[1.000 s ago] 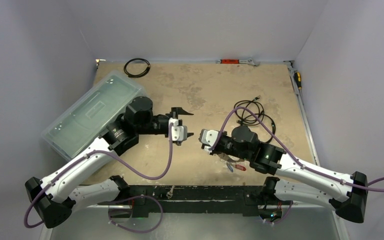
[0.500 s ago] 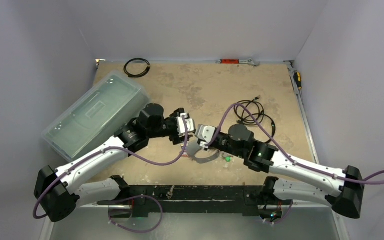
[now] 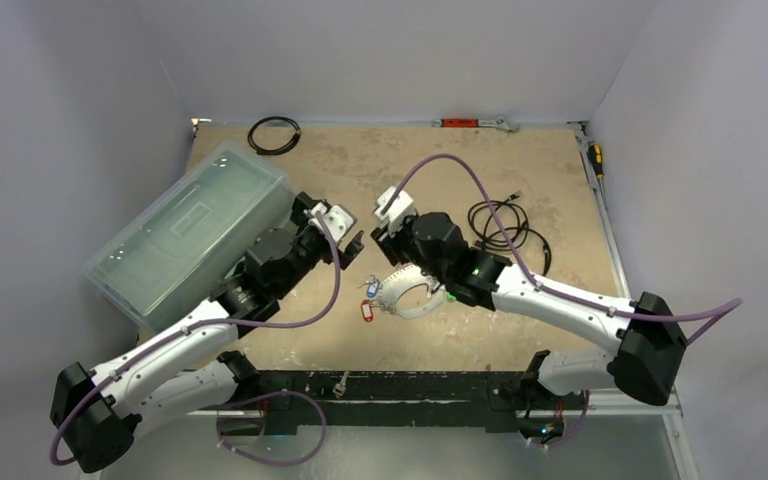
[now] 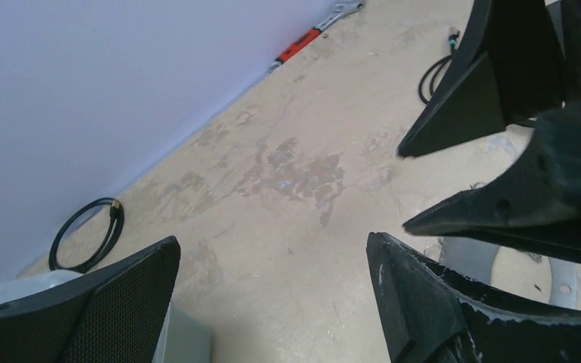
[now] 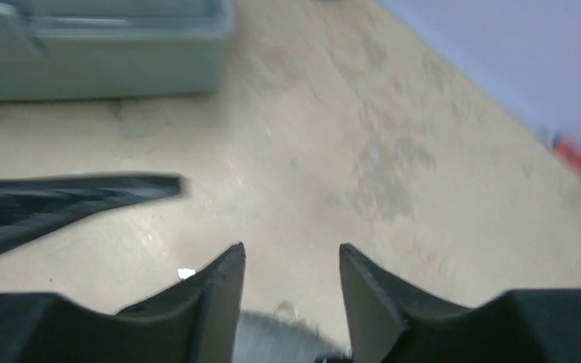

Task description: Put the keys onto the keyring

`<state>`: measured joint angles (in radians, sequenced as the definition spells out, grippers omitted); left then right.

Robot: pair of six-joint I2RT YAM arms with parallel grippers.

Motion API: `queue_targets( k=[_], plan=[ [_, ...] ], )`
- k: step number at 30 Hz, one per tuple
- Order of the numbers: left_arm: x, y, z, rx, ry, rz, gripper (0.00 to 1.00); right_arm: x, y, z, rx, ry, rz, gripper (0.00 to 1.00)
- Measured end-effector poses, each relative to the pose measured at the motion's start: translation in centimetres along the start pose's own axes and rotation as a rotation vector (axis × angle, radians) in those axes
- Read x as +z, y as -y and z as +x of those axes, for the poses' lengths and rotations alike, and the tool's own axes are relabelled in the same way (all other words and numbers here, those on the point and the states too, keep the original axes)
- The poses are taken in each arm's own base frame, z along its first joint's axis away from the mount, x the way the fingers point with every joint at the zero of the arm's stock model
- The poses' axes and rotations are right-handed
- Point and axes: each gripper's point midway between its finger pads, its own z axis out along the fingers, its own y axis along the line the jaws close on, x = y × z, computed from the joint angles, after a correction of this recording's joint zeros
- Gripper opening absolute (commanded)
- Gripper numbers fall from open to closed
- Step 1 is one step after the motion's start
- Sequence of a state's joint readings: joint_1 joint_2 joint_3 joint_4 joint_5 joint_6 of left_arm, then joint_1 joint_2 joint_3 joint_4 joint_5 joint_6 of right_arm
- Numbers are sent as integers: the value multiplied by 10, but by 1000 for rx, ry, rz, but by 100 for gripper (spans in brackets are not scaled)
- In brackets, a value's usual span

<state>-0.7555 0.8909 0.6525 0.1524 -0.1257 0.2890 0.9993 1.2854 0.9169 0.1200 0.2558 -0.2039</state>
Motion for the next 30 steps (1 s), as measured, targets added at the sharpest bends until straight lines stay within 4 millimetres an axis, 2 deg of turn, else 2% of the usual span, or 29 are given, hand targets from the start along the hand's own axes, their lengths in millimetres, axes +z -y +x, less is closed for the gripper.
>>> queue_targets(
  k=[2, 4, 8, 11, 17, 20, 26, 30],
  plan=[
    [2, -5, 2, -36, -11, -41, 93, 2, 18, 20, 120, -84, 59, 67],
    [7, -6, 6, -62, -34, -60, 91, -1, 30, 45, 253, -173, 108, 71],
    [23, 1, 18, -102, -105, -48, 87, -13, 40, 82, 475, -306, 189, 67],
    [34, 9, 30, -122, -166, -23, 85, -16, 30, 103, 588, -396, 184, 58],
    [44, 18, 44, -144, -244, -4, 83, -6, -6, 152, 600, -595, 30, 47],
    [43, 19, 47, -152, -254, -3, 83, 3, -6, 164, 556, -658, -13, 43],
    [43, 19, 47, -152, -255, -3, 82, 36, 9, 157, 461, -657, -55, 40],
    [43, 19, 47, -152, -255, -4, 82, 51, 12, 168, 413, -689, -74, 38]
  ],
)
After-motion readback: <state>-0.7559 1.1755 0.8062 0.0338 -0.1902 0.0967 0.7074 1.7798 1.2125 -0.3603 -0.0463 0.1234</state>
